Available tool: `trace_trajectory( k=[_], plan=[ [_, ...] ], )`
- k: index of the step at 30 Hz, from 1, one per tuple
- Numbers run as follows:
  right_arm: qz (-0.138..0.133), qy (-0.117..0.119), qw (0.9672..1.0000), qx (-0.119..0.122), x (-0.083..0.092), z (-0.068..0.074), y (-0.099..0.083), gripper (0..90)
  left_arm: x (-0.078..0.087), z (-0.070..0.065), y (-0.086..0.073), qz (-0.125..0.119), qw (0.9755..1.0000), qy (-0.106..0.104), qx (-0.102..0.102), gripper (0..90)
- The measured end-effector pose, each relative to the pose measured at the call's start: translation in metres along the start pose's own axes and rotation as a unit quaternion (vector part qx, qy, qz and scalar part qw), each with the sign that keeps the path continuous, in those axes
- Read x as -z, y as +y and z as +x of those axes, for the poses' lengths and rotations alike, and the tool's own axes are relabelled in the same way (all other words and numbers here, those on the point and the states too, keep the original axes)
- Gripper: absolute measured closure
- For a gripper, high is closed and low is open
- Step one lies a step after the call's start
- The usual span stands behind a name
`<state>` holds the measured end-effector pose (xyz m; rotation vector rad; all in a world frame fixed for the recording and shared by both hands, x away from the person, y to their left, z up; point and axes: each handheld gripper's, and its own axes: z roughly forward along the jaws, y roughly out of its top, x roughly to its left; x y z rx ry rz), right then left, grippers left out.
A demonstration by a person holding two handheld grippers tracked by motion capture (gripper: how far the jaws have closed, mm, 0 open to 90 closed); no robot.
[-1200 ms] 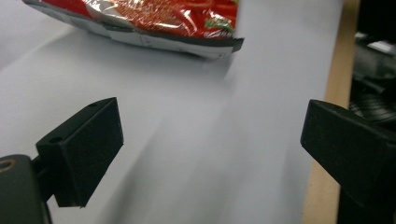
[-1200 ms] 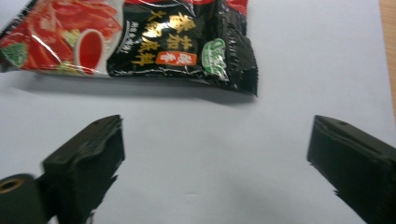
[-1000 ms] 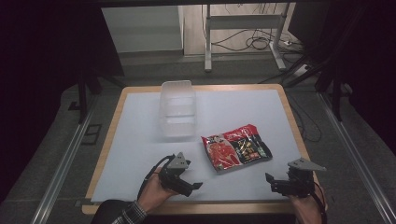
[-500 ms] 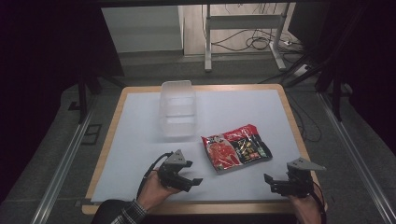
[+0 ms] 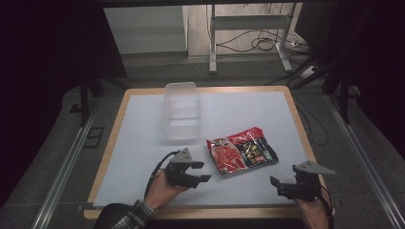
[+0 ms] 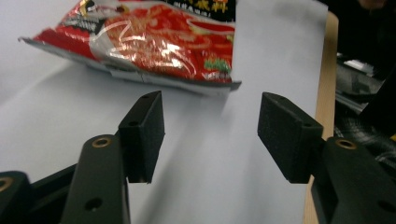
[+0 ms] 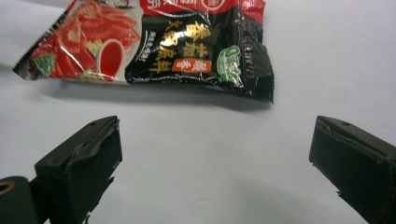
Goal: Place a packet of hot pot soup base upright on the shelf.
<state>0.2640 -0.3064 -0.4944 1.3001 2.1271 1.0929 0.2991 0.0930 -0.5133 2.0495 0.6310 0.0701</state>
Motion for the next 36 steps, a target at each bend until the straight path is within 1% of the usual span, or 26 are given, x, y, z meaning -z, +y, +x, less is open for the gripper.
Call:
trace_trajectory(
  k=[7,10,12,13,14,15,16,18,20,21,22,25,27,32,34,36],
  plan=[
    [-0.003,0.007,1.0,-0.003,-0.001,-0.001,0.0,4.3,-0.008,0.005,0.005,-0.014,0.9997,0.011,-0.014,52.9],
    [-0.006,0.008,0.9999,-0.005,-0.001,-0.002,0.0,4.7,-0.014,0.008,0.008,-0.015,0.9995,0.02,-0.017,58.3],
    [-0.007,0.01,0.9999,-0.008,-0.001,-0.002,0.0,5.0,-0.017,0.01,0.01,-0.016,0.9995,0.022,-0.017,61.9],
    [-0.008,0.009,0.9999,-0.009,-0.001,-0.003,0.0,5.2,-0.019,0.011,0.011,-0.016,0.9995,0.023,-0.017,65.5],
    [-0.008,0.009,0.9999,-0.009,-0.001,-0.003,0.0,5.2,-0.02,0.011,0.012,-0.018,0.9994,0.023,-0.018,65.5],
    [-0.008,0.011,0.9998,-0.014,-0.002,-0.003,0.0,5.4,-0.021,0.012,0.013,-0.02,0.9993,0.026,-0.019,70.3],
    [-0.008,0.011,0.9998,-0.014,-0.002,-0.003,0.0,5.4,-0.022,0.012,0.013,-0.024,0.9993,0.025,-0.017,70.3],
    [-0.008,0.015,0.9997,-0.018,-0.002,-0.004,0.0,5.7,-0.024,0.014,0.015,-0.029,0.9992,0.022,-0.014,74.8],
    [-0.008,0.016,0.9996,-0.021,-0.003,-0.005,0.0,6.1,-0.027,0.015,0.017,-0.032,0.9991,0.024,-0.016,79.7],
    [-0.007,0.015,0.9997,-0.02,-0.003,-0.004,0.0,6.9,-0.029,0.016,0.018,-0.035,0.999,0.023,-0.015,84.8],
    [-0.007,0.015,0.9997,-0.02,-0.003,-0.004,0.0,6.9,-0.031,0.016,0.019,-0.037,0.9989,0.025,-0.015,84.8],
    [-0.004,0.014,0.9997,-0.019,-0.004,-0.004,0.0,7.3,-0.036,0.017,0.022,-0.045,0.9985,0.025,-0.015,89.5],
    [-0.003,0.014,0.9997,-0.018,-0.005,-0.004,0.0,7.3,-0.04,0.018,0.023,-0.048,0.9985,0.022,-0.014,89.6],
    [0.005,0.015,0.9998,-0.014,-0.007,-0.003,-0.001,7.3,-0.056,0.015,0.024,-0.029,0.9983,0.036,-0.036,89.6],
    [0.005,0.016,0.9998,-0.013,-0.007,-0.003,-0.001,7.3,-0.059,0.014,0.022,-0.026,0.9975,0.047,-0.046,89.5],
    [0.006,0.018,0.9998,-0.011,-0.007,-0.003,-0.001,7.3,-0.061,0.015,0.022,-0.021,0.9971,0.05,-0.053,89.5]
  ],
)
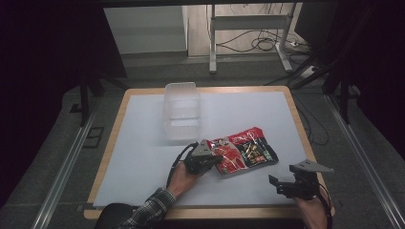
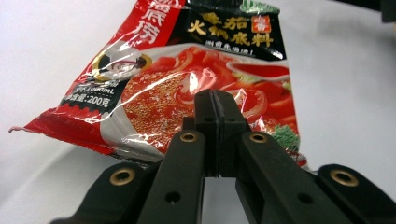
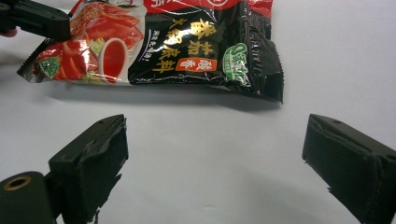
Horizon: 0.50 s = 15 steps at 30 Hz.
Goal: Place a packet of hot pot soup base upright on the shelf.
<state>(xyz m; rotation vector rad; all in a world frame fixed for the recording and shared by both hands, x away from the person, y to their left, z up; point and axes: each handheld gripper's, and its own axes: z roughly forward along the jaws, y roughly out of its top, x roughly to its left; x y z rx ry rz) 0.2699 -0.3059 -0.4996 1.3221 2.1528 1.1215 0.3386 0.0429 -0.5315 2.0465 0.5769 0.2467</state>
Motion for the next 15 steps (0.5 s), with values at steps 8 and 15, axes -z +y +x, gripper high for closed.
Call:
trace_trajectory(
  k=[8,15],
  plan=[
    [0.003,0.002,1.0,0.007,0.0002,0.0007,0.0,7.3,-0.0034,-0.0007,-0.006,0.01,0.9999,0.003,-0.006,89.7],
    [0.004,0.007,0.9999,0.013,0.0008,0.0013,-0.0004,7.2,-0.0021,-0.0039,-0.0073,0.015,0.9995,0.011,-0.027,90.0]
  ],
)
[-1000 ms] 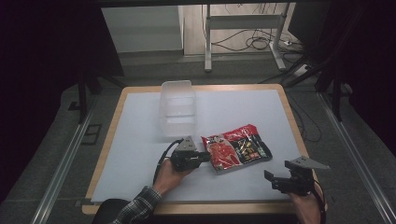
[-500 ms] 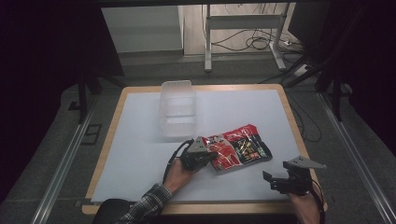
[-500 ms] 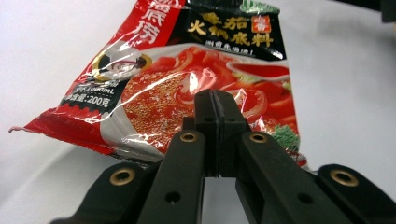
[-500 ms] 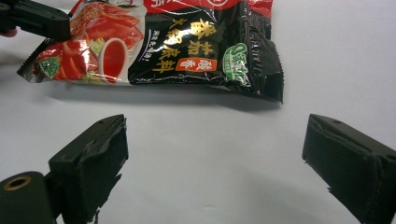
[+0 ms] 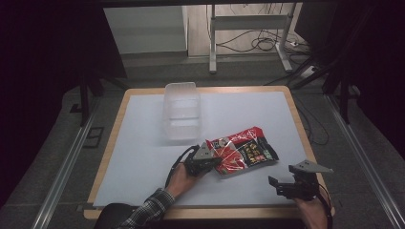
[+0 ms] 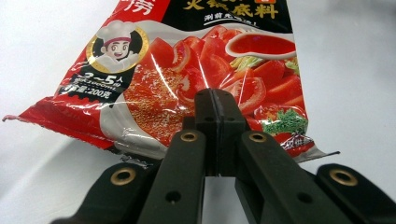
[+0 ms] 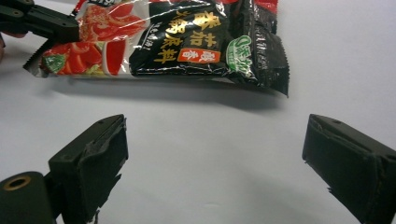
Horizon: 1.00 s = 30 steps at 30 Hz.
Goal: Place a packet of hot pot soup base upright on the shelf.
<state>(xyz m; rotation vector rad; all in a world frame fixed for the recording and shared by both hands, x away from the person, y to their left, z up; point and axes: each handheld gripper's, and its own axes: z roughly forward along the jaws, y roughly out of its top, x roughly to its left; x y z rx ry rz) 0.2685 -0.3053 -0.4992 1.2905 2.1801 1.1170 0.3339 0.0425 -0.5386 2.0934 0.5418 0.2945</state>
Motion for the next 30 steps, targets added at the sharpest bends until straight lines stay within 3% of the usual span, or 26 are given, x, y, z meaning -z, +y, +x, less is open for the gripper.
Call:
trace_trajectory(
  k=[6,18,21,30],
  plan=[
    [-0.001,-0.001,1.0,0.001,0.001,-0.001,0.0,6.4,0.001,0.0,-0.001,0.005,1.0,0.0,-0.004,90.0],
    [-0.008,-0.005,1.0,0.0,0.004,-0.001,0.001,3.4,0.006,0.003,-0.005,0.015,0.9998,-0.013,0.01,90.0],
    [-0.011,0.015,0.9998,-0.008,0.005,0.001,0.002,2.0,0.007,0.002,-0.006,0.019,0.9997,-0.01,0.015,90.0],
    [-0.026,0.025,0.9993,0.011,0.003,0.009,0.01,1.5,0.009,0.002,-0.008,0.028,0.9995,-0.007,0.016,90.0]
  ],
)
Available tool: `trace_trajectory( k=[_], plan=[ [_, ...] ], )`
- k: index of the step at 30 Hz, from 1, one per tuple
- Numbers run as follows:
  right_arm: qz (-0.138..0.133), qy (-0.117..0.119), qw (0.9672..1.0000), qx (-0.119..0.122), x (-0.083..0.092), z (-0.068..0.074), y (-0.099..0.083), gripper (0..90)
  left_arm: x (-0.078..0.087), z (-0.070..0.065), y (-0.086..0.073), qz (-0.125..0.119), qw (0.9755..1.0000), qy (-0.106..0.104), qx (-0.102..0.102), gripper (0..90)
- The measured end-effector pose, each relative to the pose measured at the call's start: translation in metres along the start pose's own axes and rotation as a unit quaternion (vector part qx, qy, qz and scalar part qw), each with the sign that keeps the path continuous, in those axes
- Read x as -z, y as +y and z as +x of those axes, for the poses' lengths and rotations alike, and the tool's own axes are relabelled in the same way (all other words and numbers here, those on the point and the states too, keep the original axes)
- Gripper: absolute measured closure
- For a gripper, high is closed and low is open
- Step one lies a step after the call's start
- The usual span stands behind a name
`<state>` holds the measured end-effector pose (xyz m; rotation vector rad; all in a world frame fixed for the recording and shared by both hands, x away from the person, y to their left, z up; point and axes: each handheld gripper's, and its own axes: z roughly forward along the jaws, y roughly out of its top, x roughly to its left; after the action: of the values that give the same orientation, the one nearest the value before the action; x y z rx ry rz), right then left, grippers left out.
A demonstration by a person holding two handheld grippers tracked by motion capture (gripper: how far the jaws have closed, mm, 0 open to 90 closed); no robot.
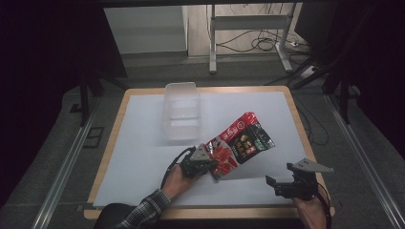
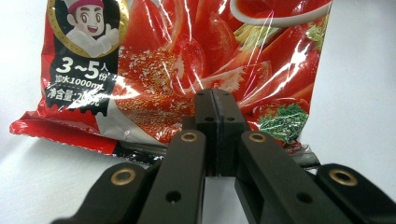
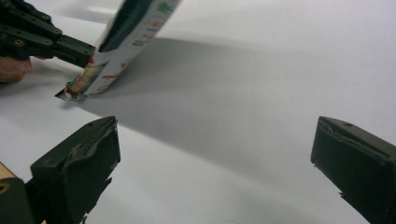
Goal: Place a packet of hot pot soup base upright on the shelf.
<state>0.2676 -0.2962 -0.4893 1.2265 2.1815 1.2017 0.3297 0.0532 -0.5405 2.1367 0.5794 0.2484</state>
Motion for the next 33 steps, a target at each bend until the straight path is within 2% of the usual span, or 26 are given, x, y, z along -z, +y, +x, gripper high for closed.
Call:
trace_trajectory(
  k=[2,7,12,15,18,20,24,28,31,33],
  plan=[
    [-0.002,0.018,0.9998,0.004,-0.005,0.004,0.005,1.5,0.0,0.0,0.0,0.001,1.0,-0.001,0.002,90.0],
    [-0.007,0.037,0.9993,0.007,-0.012,0.009,0.013,1.5,0.0,0.0,-0.001,0.005,1.0,0.0,0.006,90.0],
    [-0.006,0.039,0.9991,0.013,-0.025,0.018,0.026,1.8,0.0,-0.001,-0.001,0.005,1.0,0.004,0.003,90.0],
    [-0.013,0.048,0.9987,0.007,-0.032,0.022,0.037,1.8,0.0,-0.002,-0.001,0.005,1.0,0.006,0.002,90.0],
    [-0.019,0.06,0.998,0.003,-0.039,0.027,0.051,1.8,0.0,-0.004,-0.001,0.007,0.9998,0.016,-0.009,90.0],
    [-0.018,0.06,0.998,0.008,-0.048,0.031,0.064,1.9,0.0,-0.005,-0.001,0.007,0.9997,0.02,-0.014,90.0],
    [-0.011,0.057,0.9983,0.01,-0.059,0.035,0.074,1.9,0.0,-0.004,-0.001,0.007,0.9998,0.016,-0.01,90.0],
    [-0.014,0.063,0.9979,-0.005,-0.071,0.04,0.083,2.2,0.0,-0.003,-0.001,0.006,0.9999,0.013,-0.006,90.0],
    [-0.02,0.06,0.9978,-0.021,-0.08,0.044,0.088,7.7,0.0,-0.004,-0.001,0.007,0.9997,0.019,-0.011,90.0],
    [-0.027,0.052,0.9981,-0.022,-0.082,0.048,0.093,16.0,0.0,-0.005,-0.001,0.008,0.9997,0.02,-0.013,90.0]
  ],
)
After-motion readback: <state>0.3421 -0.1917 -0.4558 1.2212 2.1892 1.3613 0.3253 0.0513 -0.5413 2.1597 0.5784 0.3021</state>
